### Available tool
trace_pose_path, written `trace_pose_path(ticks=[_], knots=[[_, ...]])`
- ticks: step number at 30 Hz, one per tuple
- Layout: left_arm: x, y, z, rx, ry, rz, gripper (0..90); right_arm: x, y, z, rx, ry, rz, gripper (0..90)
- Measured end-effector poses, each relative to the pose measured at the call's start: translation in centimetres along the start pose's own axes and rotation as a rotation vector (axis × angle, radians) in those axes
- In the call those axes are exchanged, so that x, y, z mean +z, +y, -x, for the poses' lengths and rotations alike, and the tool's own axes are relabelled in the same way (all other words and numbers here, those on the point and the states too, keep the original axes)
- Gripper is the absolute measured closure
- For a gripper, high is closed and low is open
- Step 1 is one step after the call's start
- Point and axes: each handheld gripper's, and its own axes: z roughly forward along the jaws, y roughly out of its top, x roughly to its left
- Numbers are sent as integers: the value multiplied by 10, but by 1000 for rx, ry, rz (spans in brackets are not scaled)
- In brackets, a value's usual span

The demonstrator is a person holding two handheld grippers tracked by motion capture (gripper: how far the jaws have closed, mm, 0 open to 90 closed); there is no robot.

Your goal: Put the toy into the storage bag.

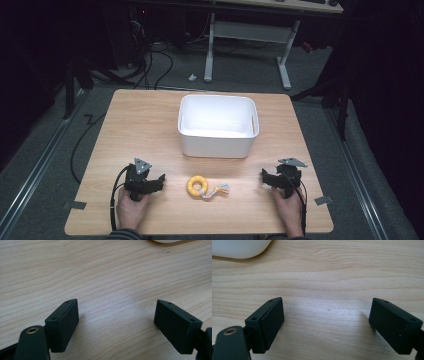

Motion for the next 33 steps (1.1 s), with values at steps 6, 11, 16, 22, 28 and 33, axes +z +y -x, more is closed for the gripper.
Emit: trace_pose_path(ticks=[6, 11, 16, 22, 28, 33], knots=[[0, 0, 0, 0, 0, 0, 203, 0, 0, 0, -2, 0, 1, 128], [0, 0, 0, -1, -2, 0, 205, -1, -1, 0, -4, 1, 1, 128], [0, 0, -1, -3, -7, 1, 214, -1, -1, 0, -4, 1, 1, 128], [-1, 0, -6, -27, -31, 14, 223, -1, -1, 0, -3, 2, 1, 128], [-2, -1, -11, -30, -73, 20, 204, -1, -1, -1, -4, 6, 1, 128], [-2, 3, -7, 11, -92, -20, 195, -1, -1, 0, -6, 6, 2, 128]])
